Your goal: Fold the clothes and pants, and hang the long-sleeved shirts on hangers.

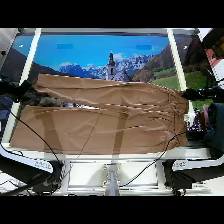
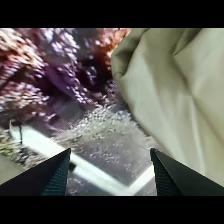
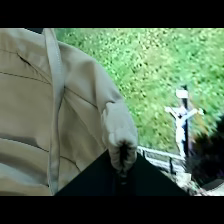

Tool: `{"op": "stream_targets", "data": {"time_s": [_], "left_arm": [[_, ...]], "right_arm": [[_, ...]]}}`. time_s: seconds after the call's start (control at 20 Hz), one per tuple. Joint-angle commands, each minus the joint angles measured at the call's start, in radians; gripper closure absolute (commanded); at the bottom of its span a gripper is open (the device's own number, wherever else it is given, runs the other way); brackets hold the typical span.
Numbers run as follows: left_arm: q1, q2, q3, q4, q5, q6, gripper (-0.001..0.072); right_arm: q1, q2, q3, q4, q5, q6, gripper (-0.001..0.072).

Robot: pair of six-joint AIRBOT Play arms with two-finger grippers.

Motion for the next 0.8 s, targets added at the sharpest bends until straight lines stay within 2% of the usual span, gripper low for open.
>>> {"op": "stream_targets", "data": {"time_s": [0.0,0.05,0.1,0.15,0.2,0.35,0.45,0.5,0.6,0.65,0.75], "left_arm": [[-0.03,-0.056,0.0,0.002,0.061,-0.006,0.0173],[-0.042,-0.069,0.0,-0.013,0.096,-0.006,0.0175],[-0.058,-0.081,0.0,-0.022,0.131,-0.006,0.0234],[-0.073,-0.088,0.0,-0.023,0.168,-0.006,0.0343],[-0.085,-0.092,0.0,-0.023,0.202,-0.006,0.0364],[-0.114,-0.093,0.0,-0.035,0.271,-0.006,0.0364],[-0.117,-0.089,0.0,-0.047,0.264,-0.006,0.036],[-0.116,-0.084,0.0,-0.054,0.255,-0.006,0.034],[-0.107,-0.066,0.0,-0.056,0.236,-0.006,0.0174],[-0.1,-0.055,0.0,-0.057,0.237,-0.006,0.0137],[-0.087,-0.048,0.0,-0.057,0.236,-0.006,0.0124]], "right_arm": [[0.0,0.0,0.001,0.001,0.001,0.006,0.0679],[0.0,0.0,0.001,0.001,0.001,0.006,0.0678],[0.0,0.0,0.001,0.001,0.001,0.008,0.0678],[0.0,0.0,0.001,0.001,0.004,0.008,0.0678],[0.0,0.0,0.001,0.001,0.009,0.008,0.0678],[0.0,0.0,0.001,0.0,0.012,0.008,0.0679],[0.0,0.0,0.001,0.0,0.012,0.008,0.0678],[0.0,0.0,0.001,0.0,0.012,0.008,0.0678],[0.0,0.0,0.001,0.0,0.013,0.008,0.0678],[0.0,0.0,0.001,0.0,0.013,0.008,0.0678],[0.0,0.0,0.001,0.0,0.012,0.008,0.0678]]}}
